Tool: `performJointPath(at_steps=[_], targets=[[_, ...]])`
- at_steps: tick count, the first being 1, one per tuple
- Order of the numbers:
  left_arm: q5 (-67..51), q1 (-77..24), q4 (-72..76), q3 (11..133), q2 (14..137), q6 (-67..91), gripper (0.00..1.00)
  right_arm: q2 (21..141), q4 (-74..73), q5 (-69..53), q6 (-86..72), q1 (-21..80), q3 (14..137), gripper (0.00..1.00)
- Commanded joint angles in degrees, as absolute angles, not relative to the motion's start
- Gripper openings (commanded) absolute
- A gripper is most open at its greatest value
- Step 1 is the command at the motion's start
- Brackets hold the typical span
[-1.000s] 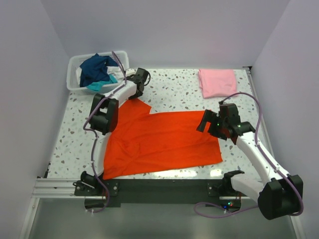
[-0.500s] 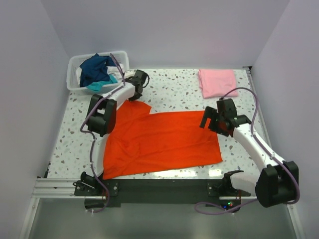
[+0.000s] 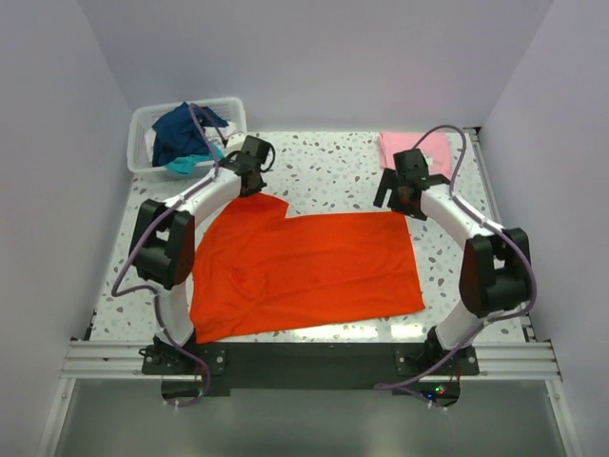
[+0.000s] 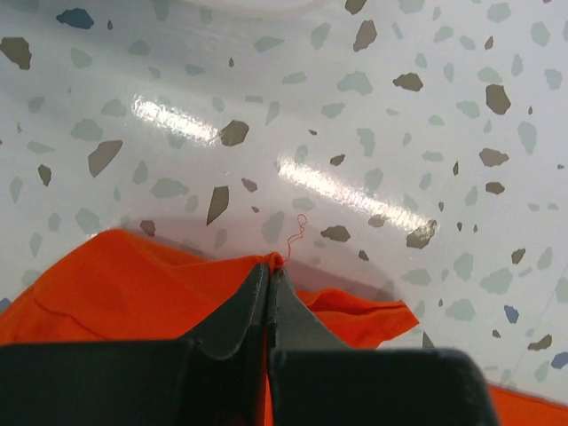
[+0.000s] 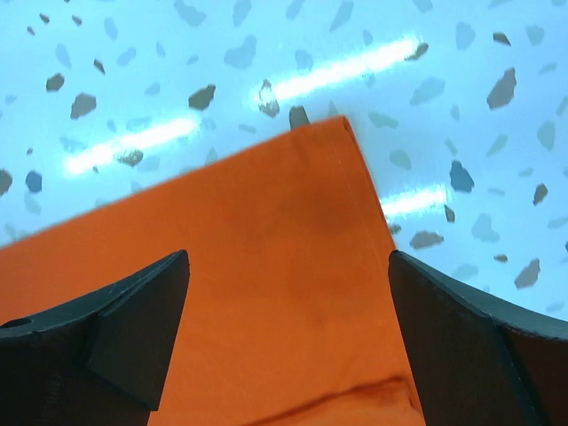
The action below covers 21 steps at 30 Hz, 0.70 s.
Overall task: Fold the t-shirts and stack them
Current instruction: Fold the tshirt
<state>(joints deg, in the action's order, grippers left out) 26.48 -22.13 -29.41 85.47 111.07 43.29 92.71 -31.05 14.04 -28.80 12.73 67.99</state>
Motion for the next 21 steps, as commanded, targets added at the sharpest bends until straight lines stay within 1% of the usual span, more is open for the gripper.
performJointPath(at_steps=[1, 5, 9, 12, 19, 21], targets=[[25.8, -22.8, -27.4, 82.1, 107.0, 43.3, 0.0, 98.9, -27.6, 19.3, -27.6, 12.6, 73.9, 0.96], [25.3, -23.6, -27.4, 78.2, 103.4, 43.8, 0.0, 105.4, -25.5, 21.7, -26.5, 12.6, 77.7, 0.91], [25.3, -25.0, -27.7, 75.3, 100.9, 45.1, 0.0, 110.5, -25.8, 25.0, -24.2, 12.4, 81.0, 0.83], [26.0, -25.8, -28.3, 73.6, 99.0, 46.6, 0.0, 113.3, -25.9, 26.0, -23.6, 12.5, 82.3, 0.82], [26.4, -26.7, -29.4, 70.1, 94.8, 48.2, 0.0, 116.7, -26.7, 26.2, -24.3, 12.3, 81.9, 0.77], [26.5, -26.8, -29.5, 68.9, 93.5, 48.6, 0.0, 116.7, -27.3, 26.2, -24.9, 12.4, 81.7, 0.71]])
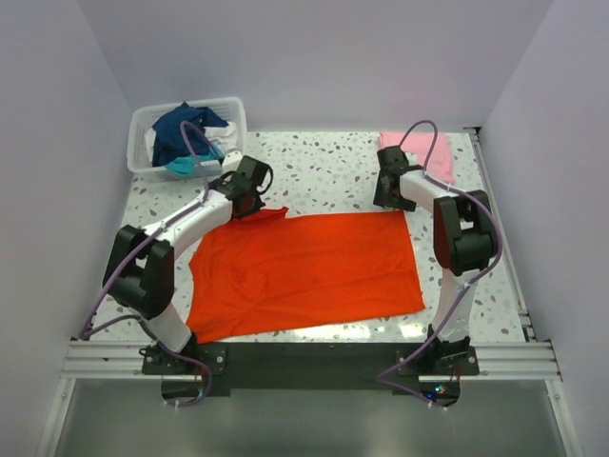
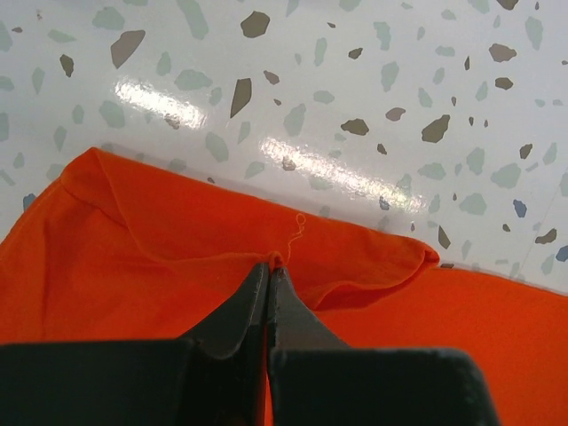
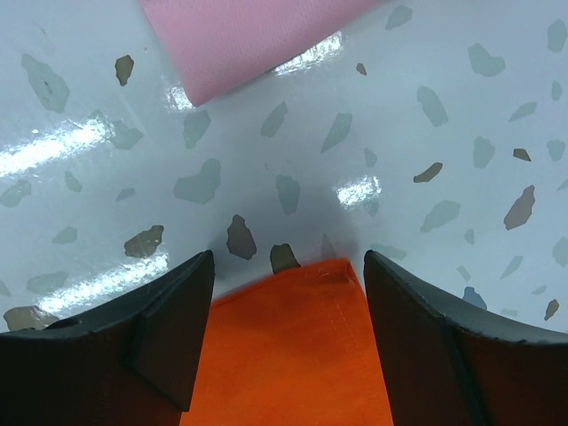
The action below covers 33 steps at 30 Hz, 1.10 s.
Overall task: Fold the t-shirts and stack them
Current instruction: Fold the tshirt
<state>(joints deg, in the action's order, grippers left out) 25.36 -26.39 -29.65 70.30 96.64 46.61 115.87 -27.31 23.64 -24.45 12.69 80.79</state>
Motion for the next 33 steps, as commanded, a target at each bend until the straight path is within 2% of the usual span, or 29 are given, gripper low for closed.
performJointPath(at_steps=[1, 10, 13, 14, 17, 22, 26, 28, 29, 33], targets=[[26.5, -26.9, -29.6, 68.6, 93.0, 48.9, 0.0, 116.4, -27.4, 26.3, -25.0, 12.4, 81.3, 0.7], [26.6, -27.6, -30.5, 66.1, 89.2, 50.5, 0.0, 114.0, -28.4, 28.8, -26.4, 12.4, 77.9, 0.62], [26.9, -28.0, -31.2, 65.5, 88.2, 51.1, 0.0, 113.8, -28.8, 29.8, -26.8, 12.4, 77.5, 0.57], [27.0, -28.1, -31.4, 65.0, 87.5, 51.3, 0.0, 113.8, -29.3, 30.0, -27.1, 12.3, 77.5, 0.5], [27.3, -28.3, -31.7, 64.2, 85.8, 51.7, 0.0, 113.4, -30.3, 31.1, -28.0, 12.3, 77.5, 0.4], [27.7, -28.5, -31.8, 62.8, 83.4, 52.4, 0.0, 112.9, -31.2, 31.7, -30.4, 12.3, 77.2, 0.34], [27.6, -28.6, -32.3, 62.3, 82.2, 52.5, 0.0, 113.5, -31.4, 31.4, -32.3, 12.4, 77.1, 0.14], [27.6, -28.6, -32.7, 62.0, 81.7, 52.7, 0.0, 113.3, -30.9, 31.4, -32.3, 12.4, 76.8, 0.08], [27.7, -28.6, -32.9, 61.7, 81.3, 52.8, 0.0, 112.7, -30.0, 31.4, -31.9, 12.3, 76.7, 0.0], [26.7, -28.7, -33.0, 60.6, 79.9, 52.9, 0.0, 110.9, -29.0, 31.5, -30.6, 12.5, 77.1, 0.0]])
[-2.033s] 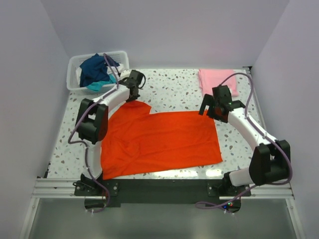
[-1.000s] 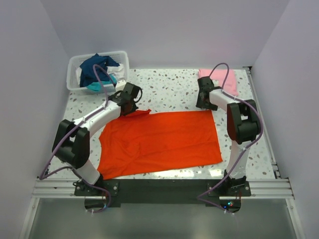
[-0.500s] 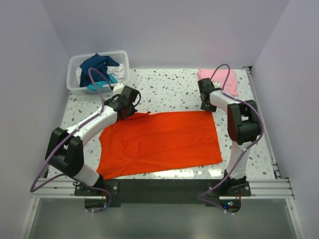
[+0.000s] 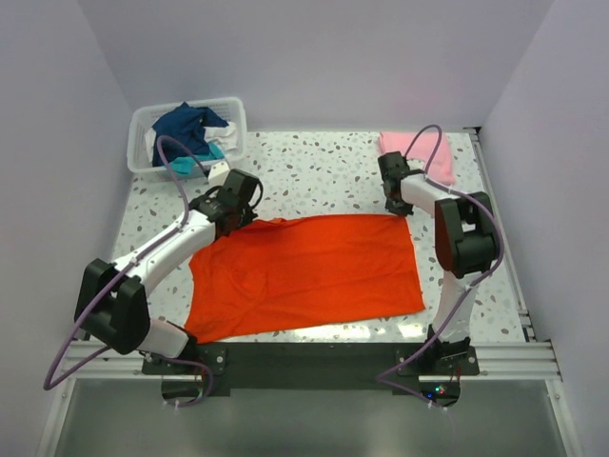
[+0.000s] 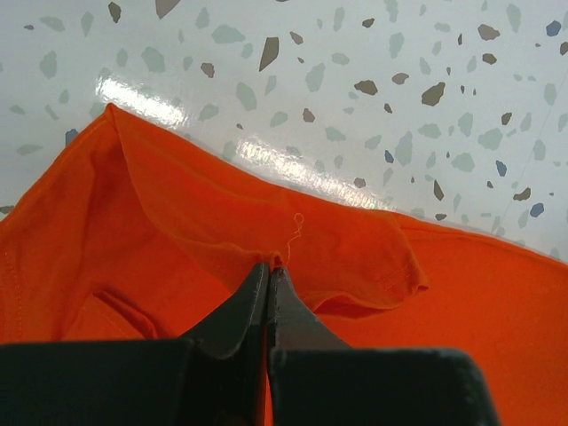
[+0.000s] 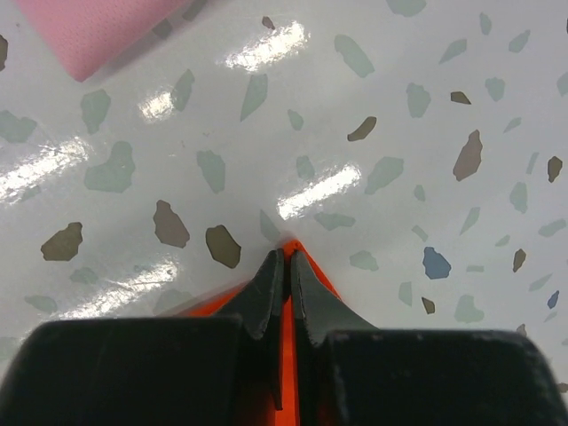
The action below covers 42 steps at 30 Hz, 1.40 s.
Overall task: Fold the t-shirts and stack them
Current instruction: Fold the tshirt
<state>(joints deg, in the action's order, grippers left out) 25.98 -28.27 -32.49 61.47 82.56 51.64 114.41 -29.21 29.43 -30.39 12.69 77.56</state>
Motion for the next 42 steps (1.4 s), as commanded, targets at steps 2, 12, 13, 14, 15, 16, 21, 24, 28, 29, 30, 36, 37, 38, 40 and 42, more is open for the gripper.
performJointPath(at_steps=[2, 12, 13, 14, 15, 16, 21, 24, 28, 29, 30, 36, 37, 38, 40, 42], targets=[[26.8, -28.8, -33.4, 60.0, 78.9, 53.1, 0.0, 110.0, -28.7, 31.2, -29.5, 12.5, 77.0, 0.0], [27.4, -31.7, -40.2, 54.9, 69.9, 57.6, 0.0, 102.1, -28.0, 26.5, -28.0, 12.4, 71.8, 0.0], [27.3, -32.1, -40.8, 54.0, 69.0, 58.0, 0.0, 101.2, -28.0, 26.3, -27.8, 12.5, 71.6, 0.0], [27.4, -32.4, -41.5, 53.6, 67.3, 58.6, 0.0, 100.7, -28.0, 26.1, -27.4, 12.5, 71.5, 0.0], [27.5, -33.1, -42.9, 53.2, 66.4, 59.8, 0.0, 100.4, -28.1, 26.1, -27.3, 12.6, 71.3, 0.0], [27.6, -33.5, -43.5, 52.4, 64.6, 60.5, 0.0, 99.6, -28.4, 26.1, -27.2, 12.5, 71.2, 0.0], [27.7, -35.5, -46.9, 50.5, 60.2, 63.7, 0.0, 97.6, -29.4, 26.7, -26.7, 12.5, 70.0, 0.0], [27.4, -36.2, -48.2, 49.7, 57.6, 64.8, 0.0, 96.0, -29.8, 26.6, -26.8, 12.5, 68.8, 0.0], [26.6, -36.6, -49.4, 47.8, 54.6, 65.6, 0.0, 93.4, -29.4, 25.2, -26.9, 12.5, 66.4, 0.0], [26.5, -36.7, -49.7, 47.6, 53.4, 65.6, 0.0, 92.9, -29.7, 25.2, -26.9, 12.6, 66.0, 0.0], [26.5, -36.7, -50.2, 47.5, 52.9, 65.8, 0.0, 91.9, -29.8, 25.1, -26.9, 12.5, 65.4, 0.0], [25.9, -36.8, -52.3, 46.3, 48.9, 66.4, 0.0, 88.1, -30.1, 24.3, -27.2, 12.5, 61.6, 0.0], [26.1, -36.8, -52.4, 45.7, 47.9, 66.5, 0.0, 87.4, -30.0, 24.1, -27.2, 12.5, 61.2, 0.0], [26.4, -36.8, -52.4, 45.4, 47.6, 66.7, 0.0, 87.0, -29.9, 24.0, -27.6, 12.5, 60.9, 0.0], [25.5, -36.8, -52.7, 45.2, 47.3, 67.2, 0.0, 86.7, -29.5, 22.8, -27.6, 12.5, 59.9, 0.0], [24.4, -36.9, -52.9, 45.0, 47.2, 67.5, 0.0, 86.3, -29.2, 22.3, -27.9, 12.5, 59.4, 0.0]])
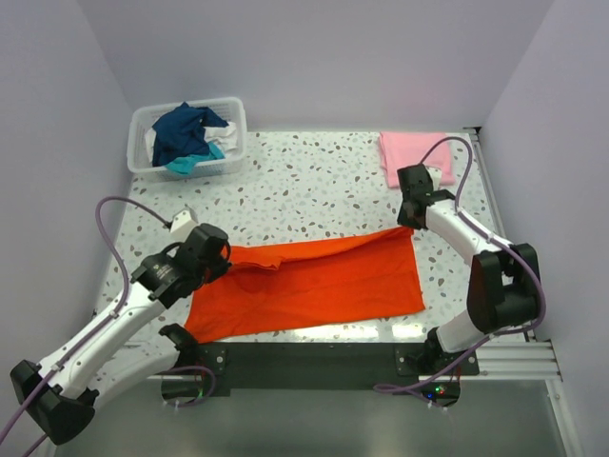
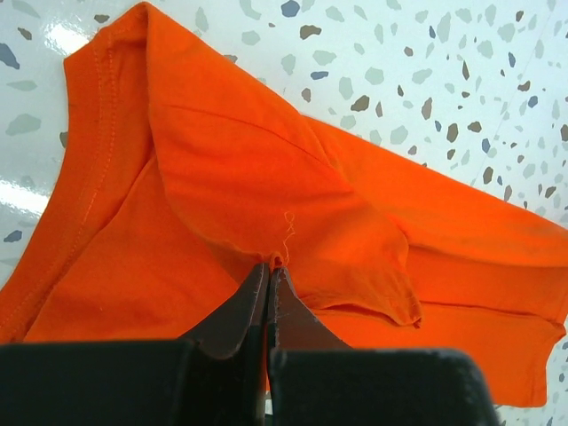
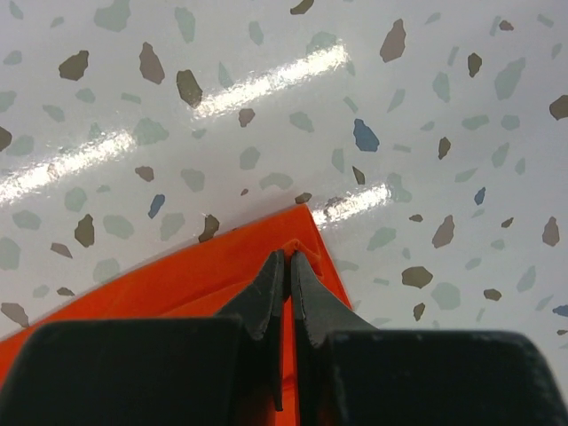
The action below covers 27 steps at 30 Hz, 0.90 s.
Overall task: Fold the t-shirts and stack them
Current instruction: Fold the tshirt
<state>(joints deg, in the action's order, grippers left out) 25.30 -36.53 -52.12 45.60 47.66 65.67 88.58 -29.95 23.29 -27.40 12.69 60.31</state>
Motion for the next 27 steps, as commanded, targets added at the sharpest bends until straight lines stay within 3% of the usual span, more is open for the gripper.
performJointPath(at_steps=[1, 27], targets=[[24.3, -36.9, -53.1, 44.8, 46.8, 67.6, 0.0, 86.2, -29.1, 22.2, -27.9, 12.6, 59.2, 0.0], [15.5, -38.8, -55.3, 40.9, 40.9, 68.5, 0.0, 84.8, -30.0, 21.8, -27.2, 12.5, 55.5, 0.0]])
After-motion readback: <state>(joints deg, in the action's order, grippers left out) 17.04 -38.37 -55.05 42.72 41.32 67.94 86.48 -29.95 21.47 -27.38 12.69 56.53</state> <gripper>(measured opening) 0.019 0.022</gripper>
